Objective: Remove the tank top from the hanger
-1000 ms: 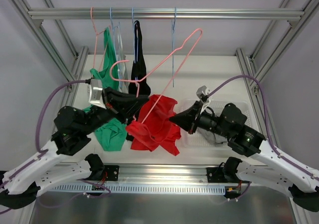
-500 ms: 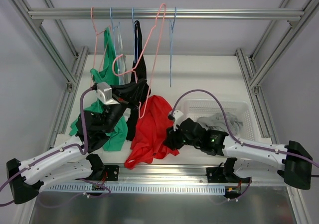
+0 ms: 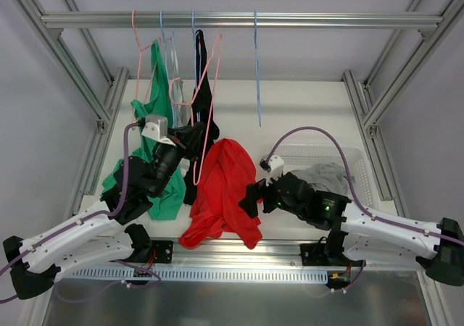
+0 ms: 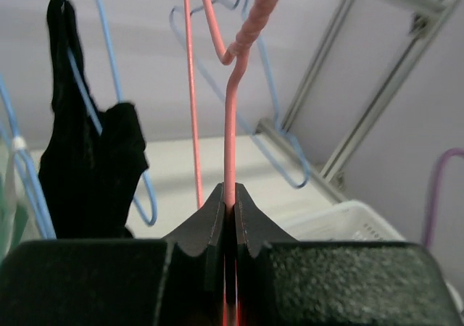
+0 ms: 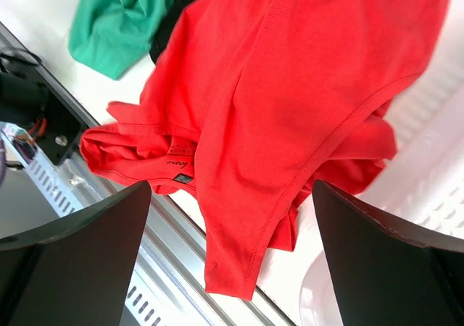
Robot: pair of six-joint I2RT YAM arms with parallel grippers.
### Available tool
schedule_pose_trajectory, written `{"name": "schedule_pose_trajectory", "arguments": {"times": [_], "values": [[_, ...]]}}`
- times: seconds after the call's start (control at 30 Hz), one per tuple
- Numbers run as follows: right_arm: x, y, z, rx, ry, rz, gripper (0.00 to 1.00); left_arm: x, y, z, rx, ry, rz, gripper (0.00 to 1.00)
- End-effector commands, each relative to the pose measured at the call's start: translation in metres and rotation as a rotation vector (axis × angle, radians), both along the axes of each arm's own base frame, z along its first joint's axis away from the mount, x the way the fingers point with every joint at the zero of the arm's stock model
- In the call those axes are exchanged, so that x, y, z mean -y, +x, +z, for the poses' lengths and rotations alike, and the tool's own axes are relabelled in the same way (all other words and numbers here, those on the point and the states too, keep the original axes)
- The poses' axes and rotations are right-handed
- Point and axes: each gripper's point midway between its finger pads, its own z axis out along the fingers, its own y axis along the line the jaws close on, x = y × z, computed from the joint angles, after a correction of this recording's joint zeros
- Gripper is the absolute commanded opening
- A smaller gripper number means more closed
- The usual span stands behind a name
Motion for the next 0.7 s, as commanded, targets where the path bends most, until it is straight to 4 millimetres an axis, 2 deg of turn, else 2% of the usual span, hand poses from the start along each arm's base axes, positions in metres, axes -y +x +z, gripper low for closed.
{"name": "schedule_pose_trajectory", "arguments": {"times": [0.0,0.03,0.1,0.17,0.2,0.23,0.27,0.3,0.33,0.37,0.4,0.43,0.47,0.5,0.53,0.57,0.63,0.67], "values": [[0.009,0.009,0.046,0.08,0.085,-0.052,1.0,0.001,0.015,-0.001,-0.102,0.047,0.079,0.0],[0.009,0.007,0.05,0.082,0.101,-0.045,0.99,0.002,0.018,-0.008,-0.133,0.092,0.094,0.0],[0.011,0.003,0.066,0.092,0.149,-0.031,1.0,0.01,0.027,0.005,-0.148,0.113,0.114,0.0],[0.009,-0.004,0.075,0.085,0.184,0.002,1.0,0.017,0.035,0.002,-0.185,0.187,0.136,0.0],[0.009,-0.006,0.081,0.088,0.201,0.012,1.0,0.028,0.044,0.016,-0.193,0.2,0.144,0.0],[0.009,-0.011,0.087,0.089,0.225,0.033,1.0,0.031,0.047,0.011,-0.218,0.253,0.15,0.0],[0.011,-0.012,0.092,0.094,0.237,0.036,0.99,0.033,0.05,0.037,-0.202,0.227,0.159,0.0],[0.012,-0.014,0.096,0.095,0.253,0.046,0.99,0.046,0.061,0.029,-0.224,0.269,0.165,0.0],[0.013,-0.016,0.1,0.098,0.263,0.052,0.99,0.049,0.065,0.034,-0.225,0.278,0.173,0.0],[0.014,-0.017,0.102,0.1,0.269,0.055,1.0,0.049,0.069,0.053,-0.223,0.265,0.183,0.0],[0.014,-0.019,0.105,0.099,0.279,0.066,1.0,0.062,0.08,0.047,-0.242,0.293,0.177,0.0],[0.016,-0.021,0.109,0.101,0.298,0.068,1.0,0.061,0.089,0.05,-0.255,0.287,0.182,0.0],[0.016,-0.023,0.112,0.103,0.305,0.075,1.0,0.061,0.093,0.066,-0.248,0.265,0.18,0.0],[0.017,-0.025,0.113,0.102,0.313,0.084,1.0,0.072,0.103,0.06,-0.263,0.282,0.164,0.0],[0.019,-0.026,0.116,0.105,0.325,0.085,0.99,0.067,0.112,0.077,-0.251,0.239,0.176,0.0],[0.02,-0.027,0.117,0.106,0.326,0.087,0.99,0.073,0.123,0.067,-0.277,0.264,0.178,0.0],[0.022,-0.028,0.118,0.106,0.333,0.087,0.99,0.075,0.134,0.067,-0.298,0.259,0.179,0.0],[0.025,-0.029,0.121,0.11,0.345,0.087,1.0,0.07,0.141,0.079,-0.291,0.242,0.196,0.0]]}}
